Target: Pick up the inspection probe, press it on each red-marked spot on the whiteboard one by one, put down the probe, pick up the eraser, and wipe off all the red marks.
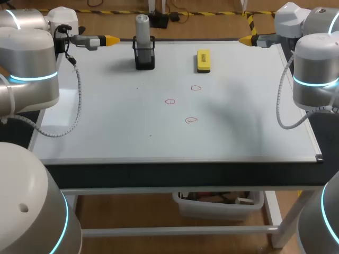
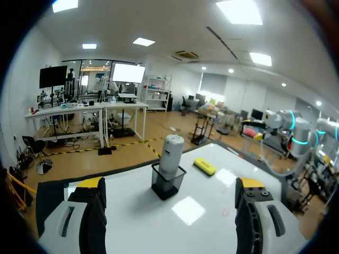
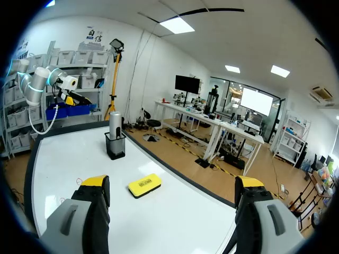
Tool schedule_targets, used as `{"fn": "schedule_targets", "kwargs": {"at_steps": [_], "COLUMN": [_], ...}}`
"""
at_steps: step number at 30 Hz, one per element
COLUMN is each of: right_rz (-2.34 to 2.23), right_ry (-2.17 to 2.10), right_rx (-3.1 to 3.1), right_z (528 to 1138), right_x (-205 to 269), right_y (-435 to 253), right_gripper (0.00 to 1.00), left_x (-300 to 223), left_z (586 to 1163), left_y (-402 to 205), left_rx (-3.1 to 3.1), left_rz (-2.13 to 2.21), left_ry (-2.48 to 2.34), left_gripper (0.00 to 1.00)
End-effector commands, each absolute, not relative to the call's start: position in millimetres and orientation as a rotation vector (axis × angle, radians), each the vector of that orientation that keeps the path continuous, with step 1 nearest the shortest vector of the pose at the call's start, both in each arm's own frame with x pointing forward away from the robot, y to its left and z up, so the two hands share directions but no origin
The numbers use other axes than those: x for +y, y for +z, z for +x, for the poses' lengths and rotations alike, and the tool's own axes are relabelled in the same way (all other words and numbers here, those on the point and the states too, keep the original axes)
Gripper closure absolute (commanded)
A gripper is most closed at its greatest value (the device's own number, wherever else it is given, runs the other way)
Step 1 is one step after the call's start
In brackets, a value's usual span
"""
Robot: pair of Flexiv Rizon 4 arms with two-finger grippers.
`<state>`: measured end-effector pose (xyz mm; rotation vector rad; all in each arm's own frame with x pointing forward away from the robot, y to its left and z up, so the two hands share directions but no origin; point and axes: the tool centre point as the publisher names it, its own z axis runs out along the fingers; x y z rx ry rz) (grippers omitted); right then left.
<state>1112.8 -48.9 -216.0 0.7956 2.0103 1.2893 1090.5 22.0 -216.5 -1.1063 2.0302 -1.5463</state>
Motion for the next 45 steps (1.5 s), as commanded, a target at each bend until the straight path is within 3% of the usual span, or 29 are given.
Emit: {"fn": "schedule_targets", "kwargs": {"at_steps": [1, 45], "right_rz": [0.795, 0.795], "right_ry": [1.289, 1.289], "right_rx": [2.012, 2.012], "right_z": [1113.3, 1113.3], "right_x": [-49.2, -49.2], "right_y": [-216.1, -216.1], "right_gripper": [0.0, 0.0], "left_x": [22.3, 21.9], "left_z": [1090.9, 1102.9], "left_y": [-217.3, -228.3], "left_rx": [2.031, 2.066], "left_rz": [-1.105, -0.982], "left_ry": [-1.55, -1.655], "left_gripper": [0.0, 0.0]}}
